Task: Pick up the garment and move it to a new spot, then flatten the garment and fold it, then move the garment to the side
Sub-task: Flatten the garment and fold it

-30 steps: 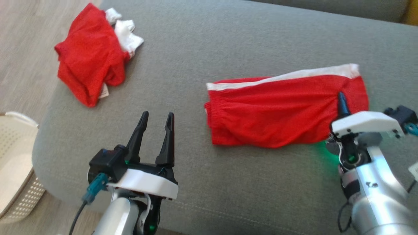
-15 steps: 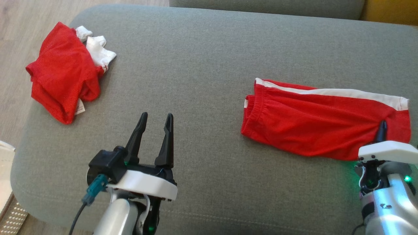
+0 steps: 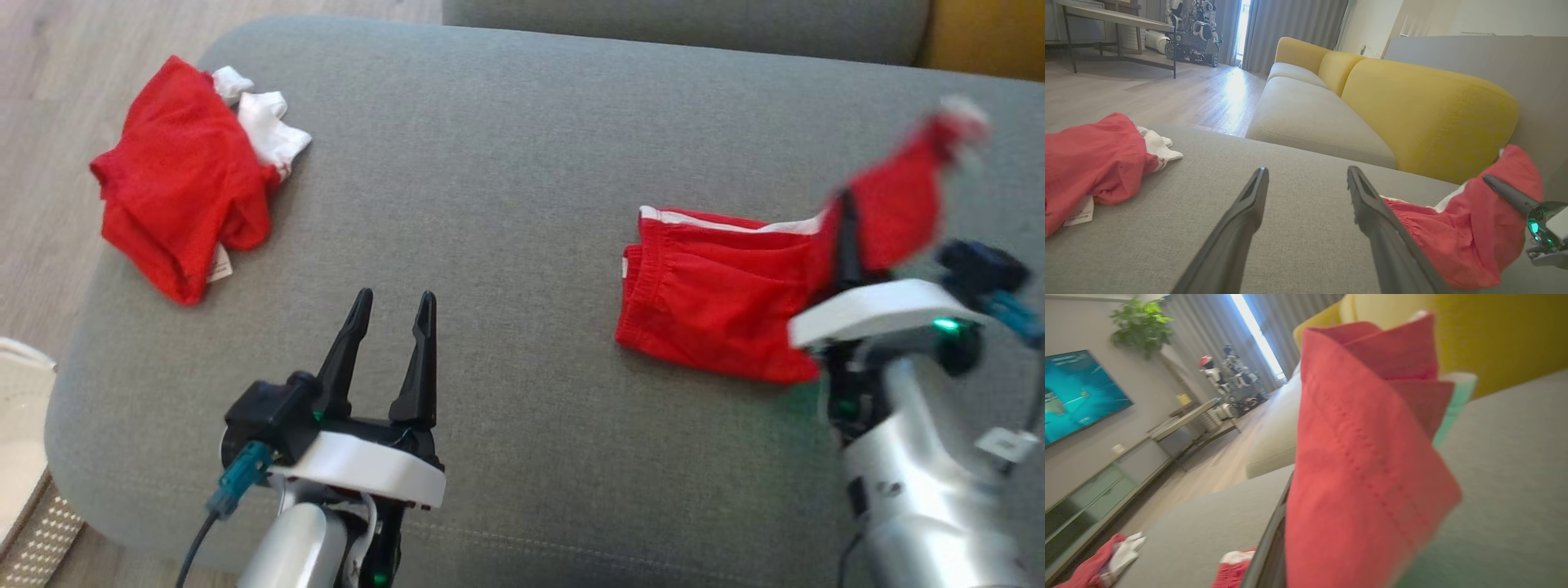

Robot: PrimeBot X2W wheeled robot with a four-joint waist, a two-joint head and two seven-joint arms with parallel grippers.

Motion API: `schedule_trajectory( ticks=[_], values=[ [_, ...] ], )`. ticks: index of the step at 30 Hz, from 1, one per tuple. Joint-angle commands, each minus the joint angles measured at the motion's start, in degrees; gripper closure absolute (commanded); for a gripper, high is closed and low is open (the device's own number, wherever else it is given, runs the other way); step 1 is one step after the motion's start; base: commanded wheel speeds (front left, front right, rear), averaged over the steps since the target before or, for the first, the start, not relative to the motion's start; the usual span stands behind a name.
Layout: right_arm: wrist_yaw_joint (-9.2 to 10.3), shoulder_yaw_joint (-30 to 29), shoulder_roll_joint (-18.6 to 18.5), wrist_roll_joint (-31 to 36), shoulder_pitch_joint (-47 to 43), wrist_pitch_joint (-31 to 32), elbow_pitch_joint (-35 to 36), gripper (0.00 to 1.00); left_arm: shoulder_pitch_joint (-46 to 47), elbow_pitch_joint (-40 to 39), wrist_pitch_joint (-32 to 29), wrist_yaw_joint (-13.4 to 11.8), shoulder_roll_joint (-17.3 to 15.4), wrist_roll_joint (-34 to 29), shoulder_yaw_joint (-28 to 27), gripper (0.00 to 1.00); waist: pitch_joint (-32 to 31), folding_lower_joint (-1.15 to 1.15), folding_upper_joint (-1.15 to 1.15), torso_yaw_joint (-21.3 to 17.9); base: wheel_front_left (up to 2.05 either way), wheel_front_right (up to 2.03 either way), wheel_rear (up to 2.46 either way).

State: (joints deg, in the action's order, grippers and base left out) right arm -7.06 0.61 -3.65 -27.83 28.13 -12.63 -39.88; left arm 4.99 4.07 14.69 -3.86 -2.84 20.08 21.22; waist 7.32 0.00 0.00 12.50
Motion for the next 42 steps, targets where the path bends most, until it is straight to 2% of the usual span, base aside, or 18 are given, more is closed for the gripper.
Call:
schedule_trajectory(
  ticks=[1, 7, 17, 18, 25, 31, 36, 42],
  values=[
    [-0.43, 5.98, 0.76, -0.47, -0.32, -0.59, 4.08, 1.00, 1.64, -1.60, 0.30, 0.00, -0.04, 0.50, -1.89, 0.00, -0.12, 0.00, 0.00, 0.60, 0.00, 0.00, 0.00],
    [-0.43, 16.27, 0.77, -1.20, -3.03, 0.61, 6.01, 1.00, 1.64, -1.30, 0.30, -0.05, -0.04, 0.86, -1.59, 0.00, -0.22, 0.00, 0.00, 2.08, 0.00, 0.00, 0.00],
    [-0.43, 20.97, 0.77, -0.93, -2.33, 0.51, -0.50, 0.98, 1.54, -1.44, 0.30, -0.31, -0.04, 1.32, -1.42, 0.00, -0.10, 0.00, 0.00, 4.01, 0.00, 0.00, 0.00],
    [-0.43, 21.03, 0.77, -1.15, -2.17, 0.24, -1.12, 0.00, 1.54, -1.44, 0.30, -0.32, -0.04, 1.38, -1.38, 0.00, -0.08, 0.00, 0.00, 4.20, 0.00, 0.00, 0.00],
    [-0.43, 28.45, 0.77, -7.88, -2.43, -0.26, 1.56, 0.00, 1.10, -1.36, 0.30, -0.39, -0.04, 1.64, -1.77, 0.00, -0.15, 0.00, 0.00, 4.44, 0.00, 0.00, 0.00],
    [-0.43, 35.79, 0.77, -12.26, -2.64, 2.25, 2.59, 0.00, 1.24, -1.48, 0.30, -0.50, -0.04, 1.93, -1.70, 0.00, 0.12, 0.00, 0.00, 4.10, 0.00, 0.00, 0.00],
    [-0.43, 38.74, 0.77, -14.30, -1.97, 5.53, -0.32, 0.00, 1.41, -1.58, 0.30, -0.48, -0.04, 1.92, -1.77, 0.00, 0.36, 0.00, 0.00, 3.89, 0.00, 0.00, 0.00],
    [-0.43, 40.90, 0.77, -17.48, -0.82, 5.25, 1.74, 0.00, 1.45, -1.57, 0.30, -0.40, -0.04, 1.47, -2.48, 0.00, 0.34, 0.00, 0.00, 2.35, 0.00, 0.00, 0.00]
  ],
)
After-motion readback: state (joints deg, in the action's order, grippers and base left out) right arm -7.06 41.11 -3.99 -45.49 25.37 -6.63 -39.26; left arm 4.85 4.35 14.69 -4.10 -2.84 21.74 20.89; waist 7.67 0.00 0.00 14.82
